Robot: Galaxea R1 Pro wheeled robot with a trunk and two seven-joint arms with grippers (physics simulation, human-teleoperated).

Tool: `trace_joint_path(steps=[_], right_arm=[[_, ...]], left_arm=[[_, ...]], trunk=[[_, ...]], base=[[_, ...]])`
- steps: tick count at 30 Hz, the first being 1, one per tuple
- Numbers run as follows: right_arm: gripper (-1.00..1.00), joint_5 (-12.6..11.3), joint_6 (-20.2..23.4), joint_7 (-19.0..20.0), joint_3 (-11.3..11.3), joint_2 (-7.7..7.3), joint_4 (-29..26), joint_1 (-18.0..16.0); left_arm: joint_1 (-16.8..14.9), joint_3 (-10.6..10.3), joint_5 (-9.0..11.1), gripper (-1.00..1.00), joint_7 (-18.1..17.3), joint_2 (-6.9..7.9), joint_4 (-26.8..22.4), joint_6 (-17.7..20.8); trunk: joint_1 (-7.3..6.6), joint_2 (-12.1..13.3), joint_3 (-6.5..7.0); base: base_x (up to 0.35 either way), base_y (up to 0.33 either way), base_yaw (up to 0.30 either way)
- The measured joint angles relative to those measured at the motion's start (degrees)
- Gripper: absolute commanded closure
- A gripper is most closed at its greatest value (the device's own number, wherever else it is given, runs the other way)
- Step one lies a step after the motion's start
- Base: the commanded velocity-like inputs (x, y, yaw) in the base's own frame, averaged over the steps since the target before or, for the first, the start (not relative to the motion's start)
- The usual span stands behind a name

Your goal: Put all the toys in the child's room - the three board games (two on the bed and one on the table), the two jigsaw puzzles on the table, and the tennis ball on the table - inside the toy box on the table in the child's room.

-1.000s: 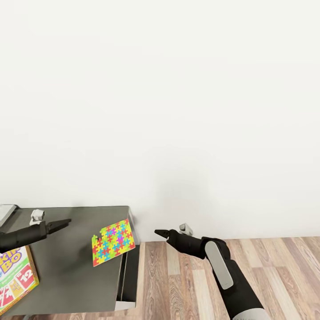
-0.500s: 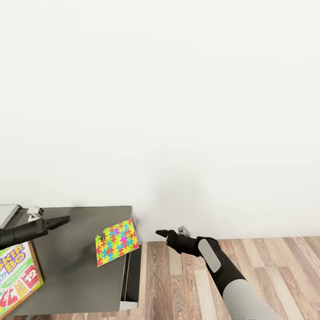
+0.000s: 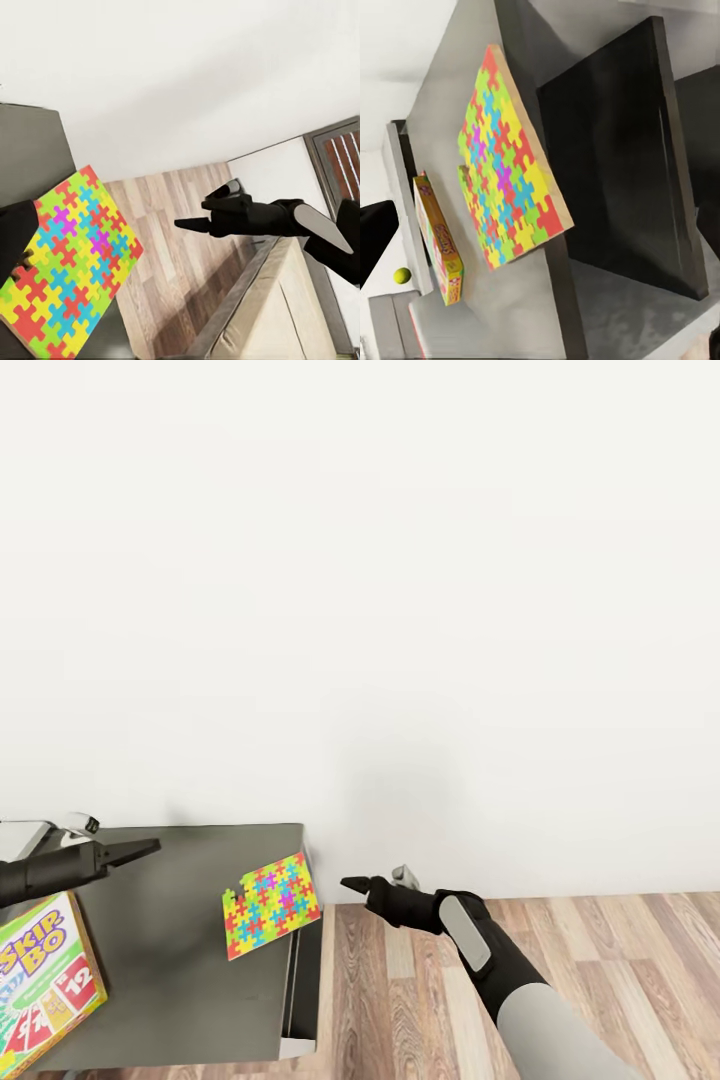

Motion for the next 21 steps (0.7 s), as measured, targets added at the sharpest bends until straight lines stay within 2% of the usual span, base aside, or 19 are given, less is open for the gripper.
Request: trace_joint_path(steps=[5,10,15,21], right_arm=[[-1.00,0.0,-0.1,1.5,0.9,-0.30,0.0,0.0],[-1.00,0.0,-0.1,1.8,1.1,-0.39,0.0,0.0],[-1.00,0.0,-0.3,1.9,1.3,-0.54,-0.2,0.0],[-1.00,0.0,-1.1,2.0,1.7,-0.76,-3.7,0.1]], left_arm=[[0.1,0.0,0.1,-1.00,0.0,-0.03,-0.3,0.1],[0.2,0.0,0.1,-1.00,0.0,-0.04,-0.4,0.2],[0.2,0.0,0.1,-1.00,0.0,-0.03,-0.4,0.2],[0.2,0.0,0.1,-1.00,0.0,-0.03,-0.4,0.2]], trunk=[[0.00,0.0,0.00],[0.00,0.0,0.00],[0.00,0.0,0.00],[0.00,0.0,0.00]], base=[[0.000,0.054,0.000],[0.000,0.167,0.000],[0.000,0.053,0.000],[0.000,0.008,0.000]])
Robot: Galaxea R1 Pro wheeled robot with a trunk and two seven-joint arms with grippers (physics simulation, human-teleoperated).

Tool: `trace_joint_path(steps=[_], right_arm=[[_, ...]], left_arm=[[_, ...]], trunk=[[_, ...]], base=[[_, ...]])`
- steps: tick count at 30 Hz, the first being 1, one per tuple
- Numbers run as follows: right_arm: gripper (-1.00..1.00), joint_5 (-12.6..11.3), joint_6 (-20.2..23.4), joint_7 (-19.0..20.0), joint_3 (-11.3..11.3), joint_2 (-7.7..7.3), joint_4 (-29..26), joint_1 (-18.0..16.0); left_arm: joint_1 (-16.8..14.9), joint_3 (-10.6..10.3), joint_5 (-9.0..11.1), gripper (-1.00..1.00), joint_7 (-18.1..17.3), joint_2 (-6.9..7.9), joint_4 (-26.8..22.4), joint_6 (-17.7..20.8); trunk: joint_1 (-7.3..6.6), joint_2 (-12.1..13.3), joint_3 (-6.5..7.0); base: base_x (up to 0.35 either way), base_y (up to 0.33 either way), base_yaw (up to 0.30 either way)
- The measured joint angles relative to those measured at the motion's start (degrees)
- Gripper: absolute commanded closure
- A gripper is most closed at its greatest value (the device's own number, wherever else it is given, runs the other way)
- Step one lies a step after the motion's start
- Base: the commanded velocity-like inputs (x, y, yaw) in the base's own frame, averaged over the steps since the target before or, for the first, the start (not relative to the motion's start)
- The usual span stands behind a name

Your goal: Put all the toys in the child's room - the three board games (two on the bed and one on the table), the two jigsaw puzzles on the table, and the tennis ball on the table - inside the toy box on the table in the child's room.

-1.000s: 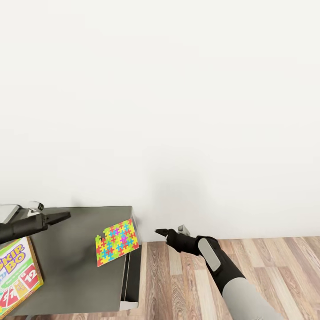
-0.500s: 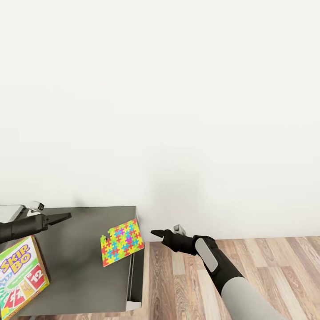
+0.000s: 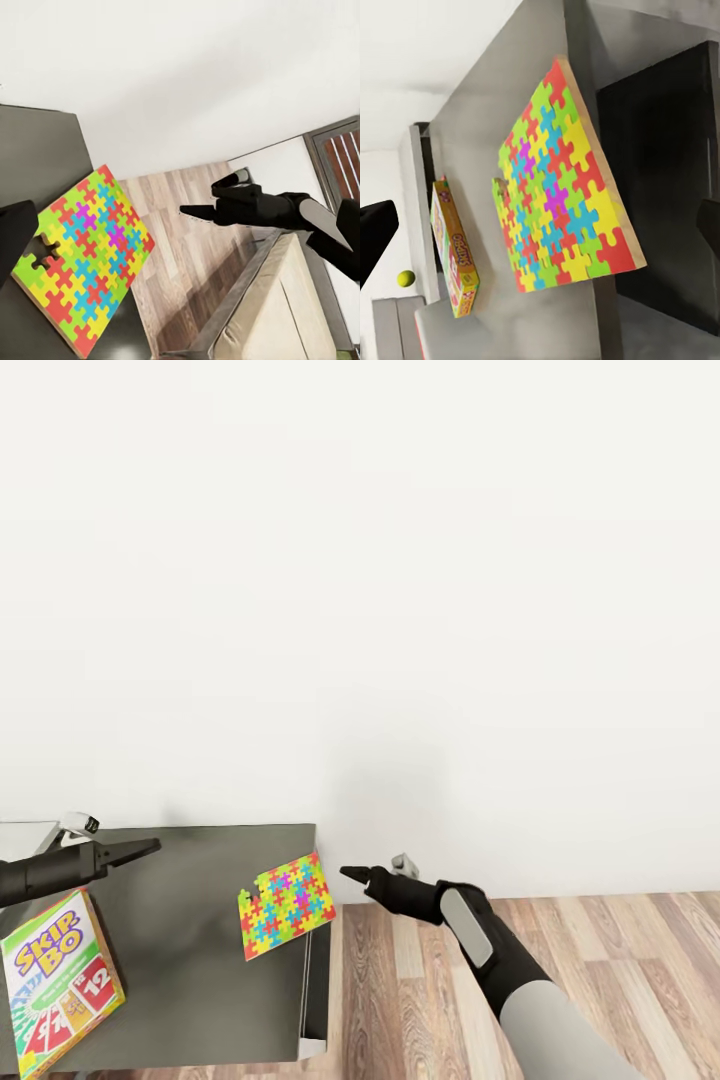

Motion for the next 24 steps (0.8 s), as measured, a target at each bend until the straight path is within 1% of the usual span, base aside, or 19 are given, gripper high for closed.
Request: trace_joint_path(steps=[6,24], right_arm=[[-1.00,0.0,-0.1,0.0,0.1,0.02,-1.0,0.1],[-1.00,0.0,-0.1,0.0,0.1,0.00,-0.9,0.1]], left_arm=[[0.0,0.1,0.0,-1.00,0.0,0.00,0.0,0.0],[0.0,0.1,0.0,-1.00,0.0,0.00,0.0,0.1]], trunk=[[0.00,0.0,-0.19],[0.00,0.0,-1.63]], base=[[0.000,0.001,-0.065],[0.000,0.003,-0.126]])
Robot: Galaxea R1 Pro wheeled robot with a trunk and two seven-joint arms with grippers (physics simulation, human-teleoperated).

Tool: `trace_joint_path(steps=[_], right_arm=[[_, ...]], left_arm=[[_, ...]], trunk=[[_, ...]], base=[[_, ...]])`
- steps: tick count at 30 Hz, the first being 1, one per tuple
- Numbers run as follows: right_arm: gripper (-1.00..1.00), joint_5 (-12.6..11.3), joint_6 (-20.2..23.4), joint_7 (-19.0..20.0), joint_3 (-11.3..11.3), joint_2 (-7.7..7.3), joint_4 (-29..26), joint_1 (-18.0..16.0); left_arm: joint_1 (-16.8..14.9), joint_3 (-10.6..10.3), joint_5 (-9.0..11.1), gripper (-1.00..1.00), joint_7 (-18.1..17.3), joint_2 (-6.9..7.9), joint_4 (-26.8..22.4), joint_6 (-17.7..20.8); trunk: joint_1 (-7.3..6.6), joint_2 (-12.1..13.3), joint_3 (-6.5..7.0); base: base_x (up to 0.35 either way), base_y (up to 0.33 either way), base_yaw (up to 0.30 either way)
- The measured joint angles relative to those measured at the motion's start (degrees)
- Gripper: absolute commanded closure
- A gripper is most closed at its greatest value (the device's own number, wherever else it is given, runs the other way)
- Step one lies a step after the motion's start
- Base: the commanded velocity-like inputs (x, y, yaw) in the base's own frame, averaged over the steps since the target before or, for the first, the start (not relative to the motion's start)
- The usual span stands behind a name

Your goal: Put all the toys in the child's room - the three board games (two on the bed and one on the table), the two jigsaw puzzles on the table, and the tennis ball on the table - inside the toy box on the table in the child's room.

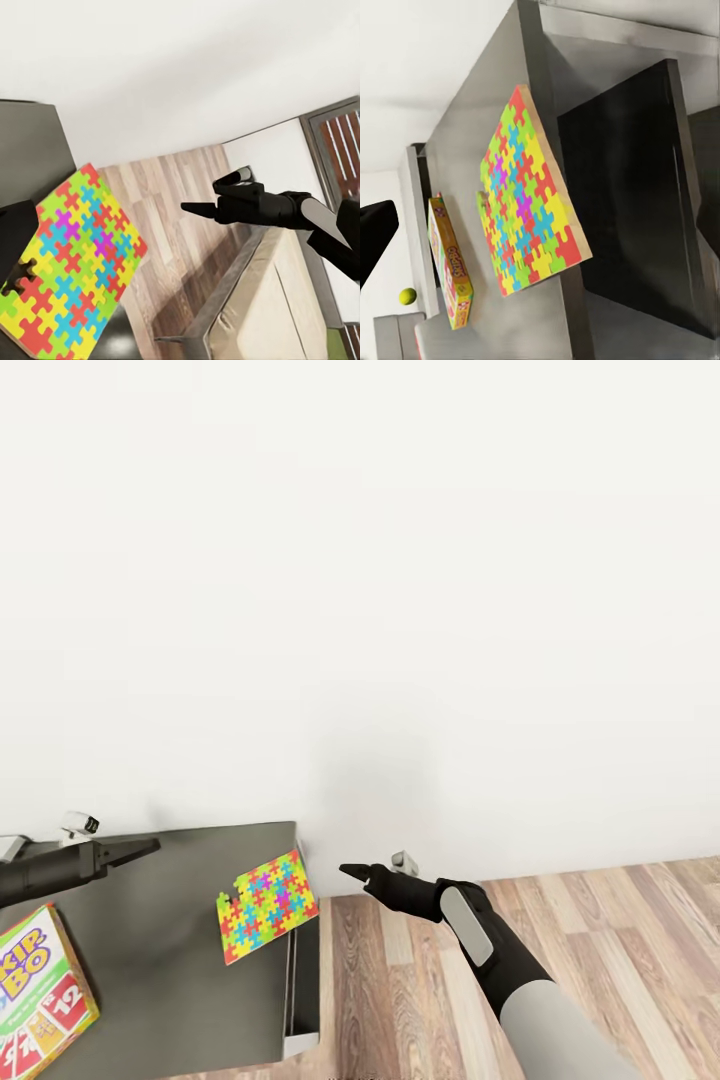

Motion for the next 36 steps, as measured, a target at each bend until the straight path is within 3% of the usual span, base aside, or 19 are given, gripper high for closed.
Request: trace_joint_path(steps=[10,20,36], right_arm=[[-1.00,0.1,-0.1,-0.1,0.2,0.27,-0.3,0.0],[-1.00,0.1,-0.1,-0.1,0.2,0.14,-0.3,0.0],[-1.00,0.1,-0.1,-0.1,0.1,0.05,-0.2,0.0]], left_arm=[[0.0,0.0,0.0,-1.00,0.0,0.02,0.0,0.0],[0.0,0.0,0.0,-1.00,0.0,0.01,0.0,0.0],[0.0,-0.1,0.0,-1.00,0.0,0.00,0.0,0.0]], trunk=[[0.00,0.0,-0.28],[0.00,0.0,-0.54],[0.00,0.0,-0.65]], base=[[0.000,0.135,-0.005],[0.000,0.021,0.164],[0.000,0.043,0.015]])
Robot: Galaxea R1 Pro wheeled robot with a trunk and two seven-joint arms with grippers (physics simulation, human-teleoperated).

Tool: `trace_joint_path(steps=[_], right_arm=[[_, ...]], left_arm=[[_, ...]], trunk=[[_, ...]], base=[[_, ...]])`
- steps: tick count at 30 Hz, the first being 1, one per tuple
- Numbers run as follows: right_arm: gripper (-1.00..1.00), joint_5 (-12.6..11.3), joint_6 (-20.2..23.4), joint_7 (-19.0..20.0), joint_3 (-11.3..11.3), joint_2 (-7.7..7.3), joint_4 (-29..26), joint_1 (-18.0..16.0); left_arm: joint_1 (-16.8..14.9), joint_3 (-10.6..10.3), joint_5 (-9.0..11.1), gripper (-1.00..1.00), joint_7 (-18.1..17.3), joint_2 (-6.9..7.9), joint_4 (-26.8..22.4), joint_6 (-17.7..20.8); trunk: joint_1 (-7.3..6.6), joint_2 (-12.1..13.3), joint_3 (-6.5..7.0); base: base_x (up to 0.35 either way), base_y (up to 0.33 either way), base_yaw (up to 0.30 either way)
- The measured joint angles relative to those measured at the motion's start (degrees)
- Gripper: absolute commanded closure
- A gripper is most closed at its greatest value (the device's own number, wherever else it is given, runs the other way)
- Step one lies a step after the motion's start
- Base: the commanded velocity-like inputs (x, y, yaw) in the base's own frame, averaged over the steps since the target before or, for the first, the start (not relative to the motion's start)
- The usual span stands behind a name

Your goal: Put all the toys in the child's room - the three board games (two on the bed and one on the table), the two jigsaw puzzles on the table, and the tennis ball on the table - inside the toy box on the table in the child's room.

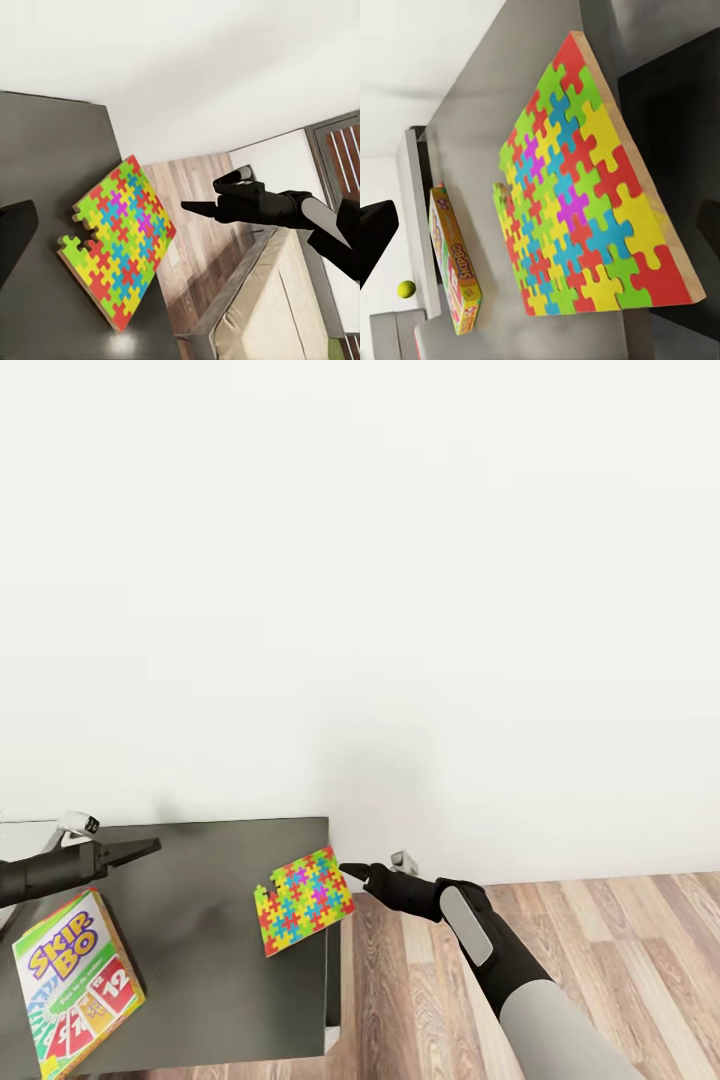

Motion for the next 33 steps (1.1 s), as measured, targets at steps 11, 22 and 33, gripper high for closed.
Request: trace_joint_path(steps=[11,22,33], right_arm=[[-1.00,0.0,0.1,0.0,0.0,0.00,0.1,0.0],[-1.00,0.1,0.1,0.0,0.1,0.03,-0.1,0.0],[-1.00,0.0,0.1,0.1,0.1,0.06,-0.1,0.0]], left_arm=[[0.0,0.0,0.0,-1.00,0.0,0.00,0.0,0.0],[0.0,0.0,0.0,-1.00,0.0,0.00,0.0,0.0],[0.0,0.0,0.0,-1.00,0.0,0.00,0.0,0.0]], trunk=[[0.00,0.0,-0.45],[0.00,0.0,-0.95],[0.00,0.0,-1.51]], base=[[0.000,0.008,0.000],[0.000,0.000,0.000],[0.000,0.000,0.000]])
